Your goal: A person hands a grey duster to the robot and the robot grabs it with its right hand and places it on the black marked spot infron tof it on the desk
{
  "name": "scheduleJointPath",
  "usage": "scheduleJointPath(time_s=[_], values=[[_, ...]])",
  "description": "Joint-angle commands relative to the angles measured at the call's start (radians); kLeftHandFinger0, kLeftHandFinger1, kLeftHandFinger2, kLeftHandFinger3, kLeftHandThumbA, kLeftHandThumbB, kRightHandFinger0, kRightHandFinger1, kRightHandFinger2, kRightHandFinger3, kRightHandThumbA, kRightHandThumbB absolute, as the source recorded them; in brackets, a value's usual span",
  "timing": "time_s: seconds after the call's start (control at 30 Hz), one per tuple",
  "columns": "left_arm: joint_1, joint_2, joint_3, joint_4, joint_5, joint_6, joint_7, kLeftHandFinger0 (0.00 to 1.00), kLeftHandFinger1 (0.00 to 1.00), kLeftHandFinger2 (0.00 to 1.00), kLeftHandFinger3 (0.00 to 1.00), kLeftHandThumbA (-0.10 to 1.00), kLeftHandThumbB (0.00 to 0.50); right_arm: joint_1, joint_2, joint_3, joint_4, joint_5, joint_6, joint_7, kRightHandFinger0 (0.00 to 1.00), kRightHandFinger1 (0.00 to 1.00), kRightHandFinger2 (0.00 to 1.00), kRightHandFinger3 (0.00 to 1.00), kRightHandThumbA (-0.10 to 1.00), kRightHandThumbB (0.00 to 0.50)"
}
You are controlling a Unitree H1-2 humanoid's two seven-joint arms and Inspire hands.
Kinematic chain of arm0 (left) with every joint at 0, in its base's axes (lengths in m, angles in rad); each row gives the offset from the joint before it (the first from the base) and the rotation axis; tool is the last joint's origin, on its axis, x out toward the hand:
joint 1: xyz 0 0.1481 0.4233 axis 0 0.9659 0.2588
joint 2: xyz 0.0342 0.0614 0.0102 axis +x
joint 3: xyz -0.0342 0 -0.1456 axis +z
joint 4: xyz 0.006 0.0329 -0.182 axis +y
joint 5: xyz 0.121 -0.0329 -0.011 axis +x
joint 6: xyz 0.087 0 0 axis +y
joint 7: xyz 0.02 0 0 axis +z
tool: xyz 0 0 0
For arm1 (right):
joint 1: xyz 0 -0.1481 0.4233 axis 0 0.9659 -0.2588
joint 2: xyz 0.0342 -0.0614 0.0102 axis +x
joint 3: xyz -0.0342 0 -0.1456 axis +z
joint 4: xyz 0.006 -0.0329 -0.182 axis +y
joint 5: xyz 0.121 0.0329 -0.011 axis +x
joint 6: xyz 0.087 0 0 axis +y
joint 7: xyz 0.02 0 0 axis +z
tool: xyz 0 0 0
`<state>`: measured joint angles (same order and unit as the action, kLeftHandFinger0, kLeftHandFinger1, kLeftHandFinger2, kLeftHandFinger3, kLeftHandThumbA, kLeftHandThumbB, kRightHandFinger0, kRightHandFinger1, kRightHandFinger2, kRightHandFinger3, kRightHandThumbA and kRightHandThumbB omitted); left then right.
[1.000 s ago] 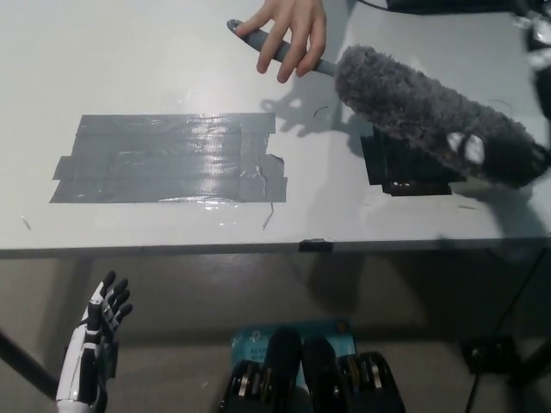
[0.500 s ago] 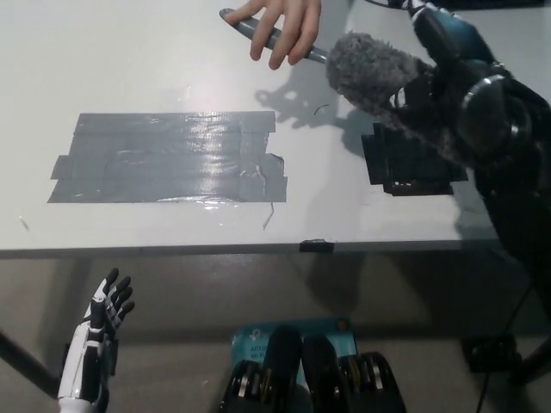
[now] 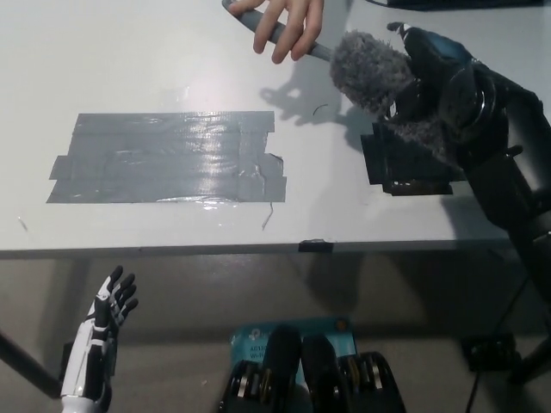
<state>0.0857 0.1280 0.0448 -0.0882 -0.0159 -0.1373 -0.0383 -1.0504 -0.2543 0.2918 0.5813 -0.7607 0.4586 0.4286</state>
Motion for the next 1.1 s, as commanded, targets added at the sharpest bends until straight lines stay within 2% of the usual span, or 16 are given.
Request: scheduleJointPath(time_s=[0.0,0.03,0.07,0.1,0.13,0.23,0.27,0.3,0.33,0.4,0.43,0.47,0.5,0.77,0.9,1.07], values=[[-0.007,0.02,-0.009,-0.045,0.01,-0.001,-0.021,1.0,1.0,1.0,1.0,0.99,0.176,-0.072,0.0,0.015,0.047,-0.082,0.011,-0.026,1.0,1.0,1.0,1.0,0.41,0.362],[-0.009,0.021,-0.01,-0.046,0.009,0.001,-0.021,1.0,1.0,1.0,1.0,0.98,0.166,-0.064,-0.011,0.043,0.058,-0.067,0.011,-0.107,0.36,0.39,0.53,1.0,0.02,0.24],[-0.009,0.021,-0.01,-0.046,0.009,0.002,-0.021,1.0,1.0,1.0,1.0,0.98,0.167,-0.064,-0.012,0.046,0.059,-0.065,0.011,-0.115,0.23,0.31,0.46,1.0,0.0,0.248],[-0.012,0.023,-0.012,-0.044,0.013,0.0,-0.02,1.0,1.0,1.0,1.0,0.98,0.159,-0.054,-0.018,0.049,0.059,-0.066,0.0,-0.158,0.01,0.12,0.29,0.92,-0.1,0.227],[-0.016,0.024,-0.013,-0.041,0.017,-0.004,-0.02,1.0,1.0,1.0,1.0,0.98,0.161,-0.048,-0.021,0.039,0.062,-0.048,-0.011,-0.175,0.0,0.1,0.29,0.78,-0.1,0.214],[-0.021,0.025,-0.017,-0.04,0.019,-0.001,-0.02,1.0,1.0,1.0,1.0,0.98,0.181,-0.042,-0.021,0.017,0.066,-0.004,-0.018,-0.166,0.0,0.2,0.4,0.69,-0.1,0.264],[-0.024,0.026,-0.02,-0.039,0.022,-0.001,-0.021,1.0,1.0,1.0,1.0,0.98,0.175,-0.029,-0.024,0.01,0.06,0.006,-0.048,-0.188,0.02,0.23,0.41,0.5,-0.1,0.242],[-0.025,0.026,-0.022,-0.039,0.027,-0.002,-0.019,1.0,1.0,1.0,1.0,0.98,0.18,-0.018,-0.024,0.006,0.054,0.012,-0.059,-0.204,0.0,0.28,0.51,0.38,-0.1,0.242],[-0.025,0.026,-0.024,-0.038,0.027,-0.003,-0.018,1.0,1.0,1.0,1.0,0.98,0.176,-0.013,-0.024,0.004,0.049,0.014,-0.059,-0.209,0.0,0.33,0.6,0.37,-0.1,0.237],[-0.024,0.025,-0.025,-0.041,0.019,0.003,-0.019,1.0,1.0,1.0,1.0,0.98,0.167,-0.004,-0.022,-0.002,0.055,0.025,-0.077,-0.231,0.05,0.5,0.82,0.47,-0.1,0.228],[-0.025,0.025,-0.025,-0.043,0.018,0.007,-0.018,1.0,1.0,1.0,1.0,0.97,0.161,-0.004,-0.022,-0.002,0.06,0.027,-0.087,-0.243,0.04,0.56,0.91,0.63,-0.1,0.232],[-0.025,0.026,-0.025,-0.047,0.019,0.009,-0.018,1.0,1.0,1.0,1.0,0.97,0.148,-0.005,-0.022,-0.001,0.061,0.028,-0.089,-0.249,0.07,0.61,0.97,0.79,-0.1,0.219],[-0.026,0.026,-0.026,-0.051,0.021,0.012,-0.017,1.0,1.0,1.0,1.0,0.97,0.144,-0.007,-0.021,-0.003,0.06,0.03,-0.091,-0.26,0.09,0.62,0.97,0.85,-0.1,0.22],[-0.035,0.028,-0.026,-0.05,0.032,0.02,-0.015,1.0,1.0,1.0,1.0,0.99,0.124,-0.015,-0.041,-0.016,-0.01,0.031,-0.146,-0.348,0.07,0.56,0.89,0.96,-0.1,0.222],[-0.037,0.029,-0.026,-0.046,0.04,0.018,-0.014,1.0,1.0,1.0,1.0,0.99,0.122,-0.046,-0.071,0.004,-0.067,0.002,-0.151,-0.34,0.12,0.67,0.99,1.0,-0.1,0.214],[-0.035,0.029,-0.026,-0.048,0.048,0.017,-0.013,1.0,1.0,1.0,1.0,1.0,0.123,-0.058,-0.108,0.017,-0.075,-0.002,-0.194,-0.341,0.22,0.76,1.0,0.98,-0.1,0.218]])
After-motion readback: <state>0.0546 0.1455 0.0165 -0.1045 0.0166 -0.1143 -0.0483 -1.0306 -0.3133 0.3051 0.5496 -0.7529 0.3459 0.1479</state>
